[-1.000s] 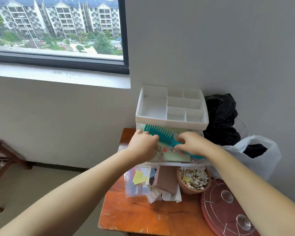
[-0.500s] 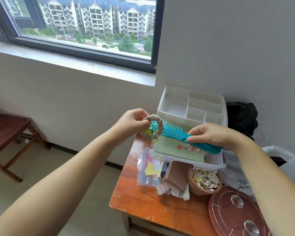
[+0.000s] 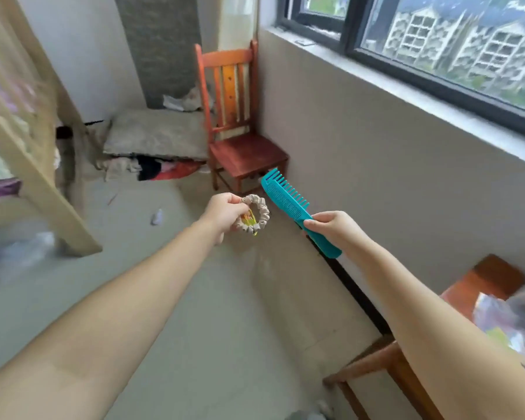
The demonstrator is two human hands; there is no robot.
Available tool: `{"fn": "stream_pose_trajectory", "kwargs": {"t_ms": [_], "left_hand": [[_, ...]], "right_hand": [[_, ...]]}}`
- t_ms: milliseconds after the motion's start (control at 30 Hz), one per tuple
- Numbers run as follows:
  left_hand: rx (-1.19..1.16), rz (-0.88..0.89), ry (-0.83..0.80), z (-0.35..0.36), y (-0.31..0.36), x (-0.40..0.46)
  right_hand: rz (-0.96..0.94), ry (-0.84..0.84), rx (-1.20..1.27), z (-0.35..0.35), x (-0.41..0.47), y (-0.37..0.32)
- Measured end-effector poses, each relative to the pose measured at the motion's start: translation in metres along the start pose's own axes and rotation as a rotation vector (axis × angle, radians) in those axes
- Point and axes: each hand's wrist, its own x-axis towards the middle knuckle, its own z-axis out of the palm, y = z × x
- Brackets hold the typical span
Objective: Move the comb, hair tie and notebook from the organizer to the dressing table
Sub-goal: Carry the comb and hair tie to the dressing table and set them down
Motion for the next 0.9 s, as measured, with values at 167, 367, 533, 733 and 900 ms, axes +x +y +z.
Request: {"fn": "stream_pose_trajectory", "kwargs": {"t_ms": [167,367,533,733,900], "left_hand": [[-0.158,-0.156,0.369,-0.166,-0.048,-0.022],[-0.336,-0.252,0.718,-0.345,-0.112,-0.083],[-0.457,-0.262,1.044,-0.495,-0.15,-0.147],[-0.503,-0.355,1.365,-0.653,-0.182,-0.218],[-0.551,-0.449,1.588,-0.753,-0.22,-0.289]], "right_hand": [[-0.099,-0.223,-0.052,0.169,0.031,-0.099],[-0.324,-0.529,-0.198,0.356,0.027,-0.209],[-0.511,-0.755,-0.254,0.522,-0.001,-0.309],[-0.719,-1.02,-0.352,0.697,-0.047,-0.439],[-0.835,-1.157,-0.468,0.822,-0.109,-0.525]]}}
